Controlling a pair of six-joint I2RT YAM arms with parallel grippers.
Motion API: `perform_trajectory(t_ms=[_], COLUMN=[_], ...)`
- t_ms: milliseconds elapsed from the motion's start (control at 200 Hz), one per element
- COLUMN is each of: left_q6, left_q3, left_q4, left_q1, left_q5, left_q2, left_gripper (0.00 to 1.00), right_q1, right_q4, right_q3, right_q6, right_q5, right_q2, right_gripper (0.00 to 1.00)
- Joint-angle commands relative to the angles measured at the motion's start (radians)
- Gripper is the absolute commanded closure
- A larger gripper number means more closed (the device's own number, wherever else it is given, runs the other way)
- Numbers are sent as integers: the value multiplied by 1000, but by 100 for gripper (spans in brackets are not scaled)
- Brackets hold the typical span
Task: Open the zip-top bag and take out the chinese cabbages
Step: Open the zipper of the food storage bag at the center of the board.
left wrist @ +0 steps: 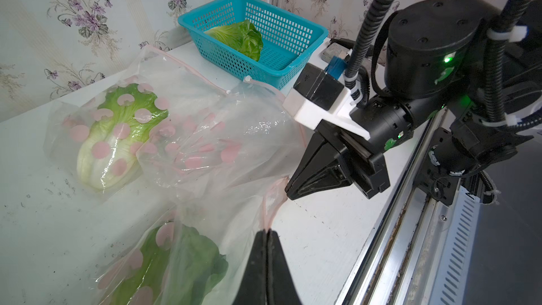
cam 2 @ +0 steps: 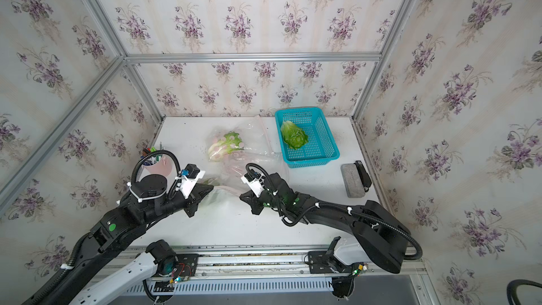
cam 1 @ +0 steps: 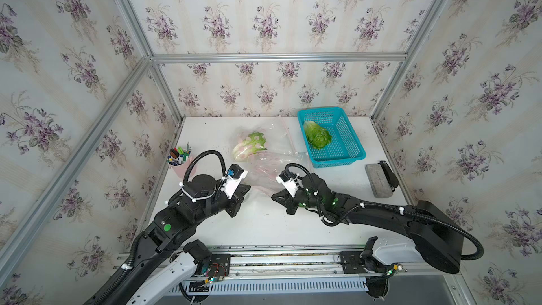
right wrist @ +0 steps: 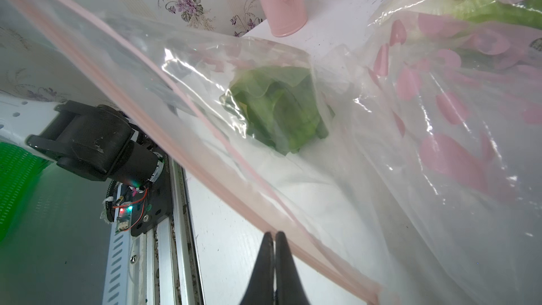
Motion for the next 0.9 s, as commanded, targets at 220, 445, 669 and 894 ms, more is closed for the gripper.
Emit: perform_trajectory(t_ms=[220, 445, 669, 894], left_q6=[0, -2, -2, -4], left_q3=[1, -5, -4, -2], left_q4=[26, 24, 24, 26], left_q1=[-1, -1, 0, -1], left_q5=[39, 44, 39, 41], left_q2=[4, -4, -4, 9], left_gripper=[100, 100, 100, 100], right_q1=[2, -40, -105, -119], right_q4=[-11, -23, 12, -2], right_q3=[38, 75, 45, 36], right_q6=[-50, -62, -16, 16], right_q5=[37, -64, -197, -197], right_q2=[14, 26, -28, -18], right_gripper=[100, 100, 94, 97])
